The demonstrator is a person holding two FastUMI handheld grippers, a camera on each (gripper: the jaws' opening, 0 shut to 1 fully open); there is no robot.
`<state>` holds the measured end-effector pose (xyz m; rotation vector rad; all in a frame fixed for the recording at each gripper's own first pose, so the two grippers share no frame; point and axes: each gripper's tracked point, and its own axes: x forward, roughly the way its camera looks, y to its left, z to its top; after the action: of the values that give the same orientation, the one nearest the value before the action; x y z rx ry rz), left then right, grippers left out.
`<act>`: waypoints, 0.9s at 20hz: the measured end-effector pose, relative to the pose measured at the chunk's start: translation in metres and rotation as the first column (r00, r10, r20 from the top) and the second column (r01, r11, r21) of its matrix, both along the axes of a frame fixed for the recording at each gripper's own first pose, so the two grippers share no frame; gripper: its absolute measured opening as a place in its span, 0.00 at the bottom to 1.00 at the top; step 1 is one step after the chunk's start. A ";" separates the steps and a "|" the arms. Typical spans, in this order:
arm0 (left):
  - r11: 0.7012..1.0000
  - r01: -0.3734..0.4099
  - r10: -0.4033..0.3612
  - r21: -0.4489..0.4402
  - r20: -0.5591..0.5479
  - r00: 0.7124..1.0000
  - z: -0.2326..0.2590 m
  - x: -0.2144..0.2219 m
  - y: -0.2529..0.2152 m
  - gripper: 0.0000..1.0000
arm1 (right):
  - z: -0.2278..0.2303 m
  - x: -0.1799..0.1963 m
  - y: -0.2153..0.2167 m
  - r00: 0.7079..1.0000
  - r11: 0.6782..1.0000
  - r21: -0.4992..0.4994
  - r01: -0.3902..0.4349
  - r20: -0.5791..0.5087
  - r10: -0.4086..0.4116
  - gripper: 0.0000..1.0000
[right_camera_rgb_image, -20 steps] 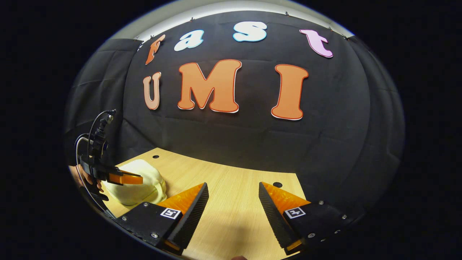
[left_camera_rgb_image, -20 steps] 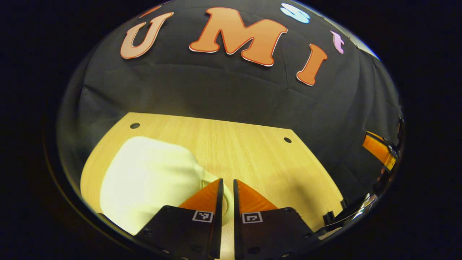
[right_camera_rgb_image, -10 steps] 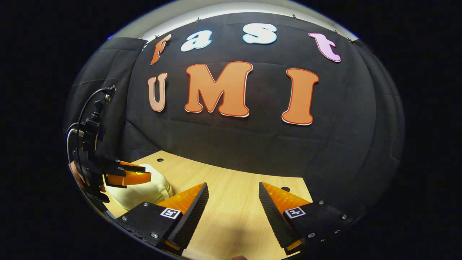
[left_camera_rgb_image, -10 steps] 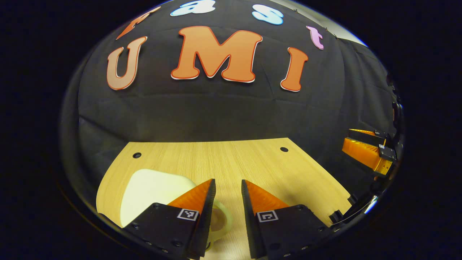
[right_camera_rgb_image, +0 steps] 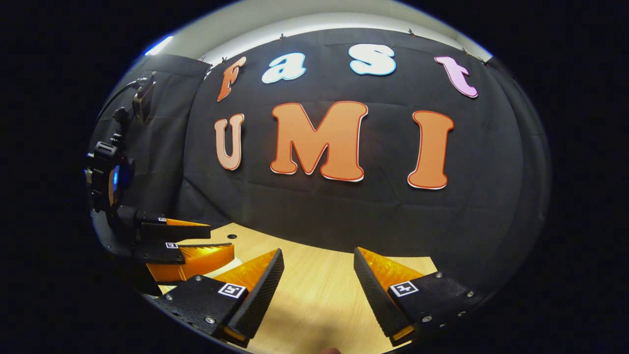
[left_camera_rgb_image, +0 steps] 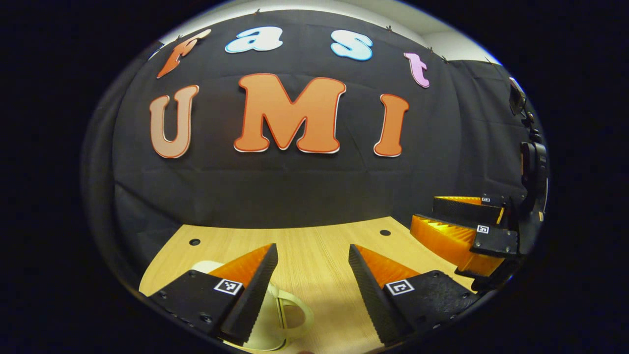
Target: First open the suitcase, pack the skin care products into it, and then close the suitcase.
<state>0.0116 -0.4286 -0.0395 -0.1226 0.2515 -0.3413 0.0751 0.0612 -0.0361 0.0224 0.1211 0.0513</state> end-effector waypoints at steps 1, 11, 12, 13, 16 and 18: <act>1.000 -0.024 0.024 0.001 0.027 0.999 0.008 0.001 0.005 0.90 | 0.005 0.000 0.002 1.000 1.000 -0.013 -0.001 0.023 0.001 0.92; 0.987 -0.137 0.124 0.086 0.142 0.982 0.035 0.002 0.019 0.97 | 0.012 0.001 0.007 0.999 0.998 -0.064 0.013 0.049 -0.010 0.94; 0.987 -0.136 0.123 0.084 0.137 0.983 0.031 0.001 0.016 0.97 | 0.011 0.000 0.006 0.999 0.998 -0.059 0.009 0.048 -0.006 0.95; 0.988 -0.132 0.120 0.082 0.137 0.983 0.030 -0.001 0.014 0.97 | 0.011 0.000 0.001 0.998 0.998 -0.057 0.028 0.050 -0.025 0.95; 0.986 -0.144 0.131 0.079 0.149 0.980 0.031 -0.003 0.015 0.97 | 0.010 -0.002 -0.002 0.999 0.999 -0.026 0.030 0.045 -0.029 0.95; 0.985 -0.157 0.144 0.078 0.143 0.979 0.029 -0.002 0.017 0.96 | 0.012 -0.004 -0.006 0.998 0.999 -0.017 0.040 0.055 -0.039 0.95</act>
<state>0.0100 -0.4112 -0.0108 -0.0299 0.1203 -0.1864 0.0706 0.0555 -0.0241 0.0049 0.0660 0.0111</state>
